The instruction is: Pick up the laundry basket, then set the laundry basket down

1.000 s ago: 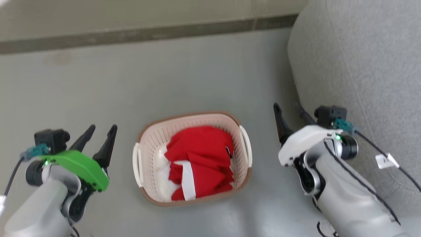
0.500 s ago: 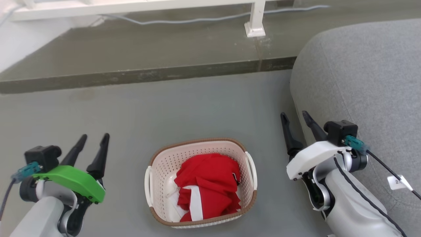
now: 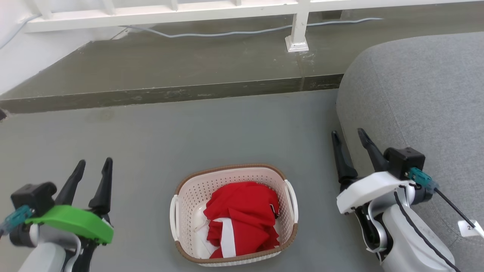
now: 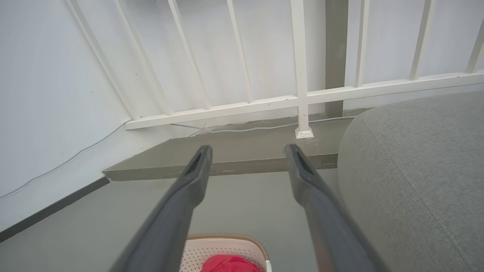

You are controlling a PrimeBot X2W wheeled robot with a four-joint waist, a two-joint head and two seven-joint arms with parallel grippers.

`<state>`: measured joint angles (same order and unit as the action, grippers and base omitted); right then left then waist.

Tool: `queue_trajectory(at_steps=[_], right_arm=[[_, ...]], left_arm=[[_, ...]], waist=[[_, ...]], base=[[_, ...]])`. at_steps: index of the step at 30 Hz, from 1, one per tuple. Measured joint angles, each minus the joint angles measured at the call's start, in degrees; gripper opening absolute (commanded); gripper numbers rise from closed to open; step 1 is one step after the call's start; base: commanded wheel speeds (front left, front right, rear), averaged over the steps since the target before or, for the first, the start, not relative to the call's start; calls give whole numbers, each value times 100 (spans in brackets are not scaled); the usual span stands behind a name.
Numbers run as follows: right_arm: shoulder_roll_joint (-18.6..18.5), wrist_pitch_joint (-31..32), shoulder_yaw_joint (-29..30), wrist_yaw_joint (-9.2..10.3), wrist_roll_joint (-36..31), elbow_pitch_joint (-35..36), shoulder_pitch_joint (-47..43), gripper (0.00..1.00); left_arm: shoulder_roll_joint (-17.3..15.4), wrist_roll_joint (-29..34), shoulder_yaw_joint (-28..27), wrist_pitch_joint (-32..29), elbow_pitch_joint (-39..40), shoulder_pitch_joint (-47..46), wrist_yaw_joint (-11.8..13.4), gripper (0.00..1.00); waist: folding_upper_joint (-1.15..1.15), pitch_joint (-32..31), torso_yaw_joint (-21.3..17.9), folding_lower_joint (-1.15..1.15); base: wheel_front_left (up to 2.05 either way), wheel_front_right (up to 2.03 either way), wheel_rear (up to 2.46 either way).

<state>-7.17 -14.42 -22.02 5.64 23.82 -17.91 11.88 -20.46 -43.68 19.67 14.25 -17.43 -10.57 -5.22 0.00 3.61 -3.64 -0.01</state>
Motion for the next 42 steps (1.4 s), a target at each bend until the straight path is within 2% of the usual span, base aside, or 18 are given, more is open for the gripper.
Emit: queue_trajectory(at_steps=[11,21,42], right_arm=[[15,-1,187,-10,-290,272,-252,100],[89,-1,301,-109,-427,369,-431,100],[187,-1,492,-314,-634,403,-577,100]], left_arm=[[263,495,-506,0,366,509,-5,100],[454,865,-829,0,577,752,-32,100],[735,1236,-1089,0,721,1051,-140,100]], waist=[[0,-46,-10,0],[0,-54,-14,0],[0,-81,-65,0]], base=[[0,0,0],[0,0,0],[0,0,0]])
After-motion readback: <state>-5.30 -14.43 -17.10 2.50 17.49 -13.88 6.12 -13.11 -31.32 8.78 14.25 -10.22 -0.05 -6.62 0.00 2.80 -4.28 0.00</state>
